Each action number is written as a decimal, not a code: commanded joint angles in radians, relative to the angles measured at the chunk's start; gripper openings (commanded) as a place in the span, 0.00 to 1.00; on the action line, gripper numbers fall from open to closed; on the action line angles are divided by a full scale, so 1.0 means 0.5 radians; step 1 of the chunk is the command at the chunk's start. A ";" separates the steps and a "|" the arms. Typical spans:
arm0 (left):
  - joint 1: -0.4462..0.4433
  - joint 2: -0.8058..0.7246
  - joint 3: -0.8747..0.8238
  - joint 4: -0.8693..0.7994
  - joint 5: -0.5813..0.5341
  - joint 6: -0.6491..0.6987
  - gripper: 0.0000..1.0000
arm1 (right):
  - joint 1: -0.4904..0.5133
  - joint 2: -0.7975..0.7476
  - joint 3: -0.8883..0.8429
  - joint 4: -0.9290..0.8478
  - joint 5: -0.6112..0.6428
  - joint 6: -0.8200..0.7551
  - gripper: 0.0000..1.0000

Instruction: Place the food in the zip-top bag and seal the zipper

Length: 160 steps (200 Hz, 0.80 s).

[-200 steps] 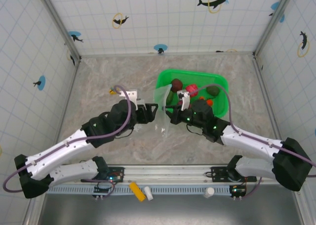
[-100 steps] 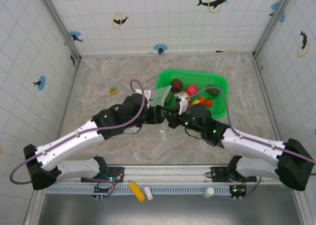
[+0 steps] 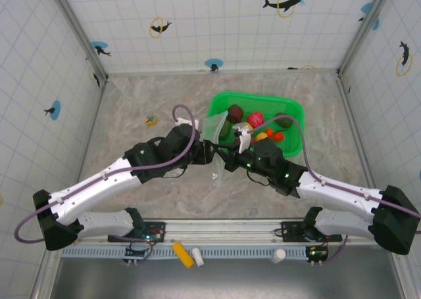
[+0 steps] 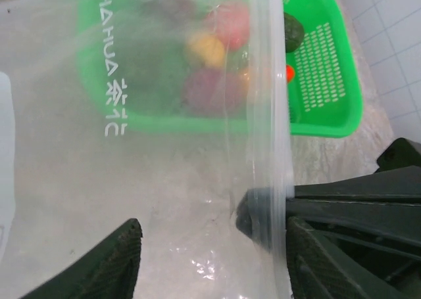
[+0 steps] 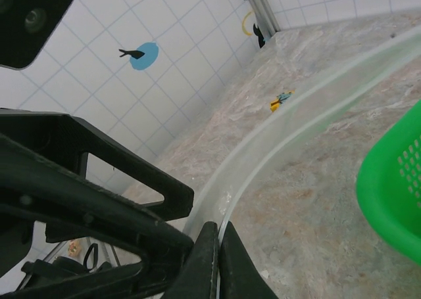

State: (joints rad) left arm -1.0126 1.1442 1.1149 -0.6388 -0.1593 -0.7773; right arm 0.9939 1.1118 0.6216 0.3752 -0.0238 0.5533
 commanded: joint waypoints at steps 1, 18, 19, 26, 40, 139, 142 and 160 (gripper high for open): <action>0.007 0.021 0.099 -0.180 -0.147 0.069 0.49 | 0.024 -0.050 0.002 0.064 0.026 -0.037 0.00; 0.008 0.043 0.163 -0.293 -0.227 0.106 0.44 | 0.023 -0.052 0.002 0.051 0.038 -0.042 0.00; 0.007 0.045 0.168 -0.299 -0.234 0.108 0.44 | 0.024 -0.052 0.002 0.051 0.040 -0.044 0.00; 0.008 0.063 0.191 -0.351 -0.268 0.125 0.43 | 0.025 -0.048 0.003 0.041 0.044 -0.047 0.00; 0.009 0.095 0.223 -0.435 -0.333 0.151 0.42 | 0.029 -0.045 0.003 0.035 0.045 -0.050 0.00; 0.008 0.079 0.218 -0.344 -0.224 0.214 0.10 | 0.083 -0.004 0.018 -0.037 0.165 -0.092 0.00; 0.007 0.077 0.221 -0.342 -0.220 0.214 0.09 | 0.083 -0.003 0.015 -0.036 0.167 -0.094 0.00; 0.009 0.086 0.228 -0.342 -0.150 0.211 0.00 | 0.083 0.016 0.012 -0.037 0.168 -0.085 0.00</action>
State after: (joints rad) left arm -1.0126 1.1904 1.2003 -0.7963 -0.2733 -0.6823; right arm 1.0286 1.1126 0.6216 0.3477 0.0334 0.5228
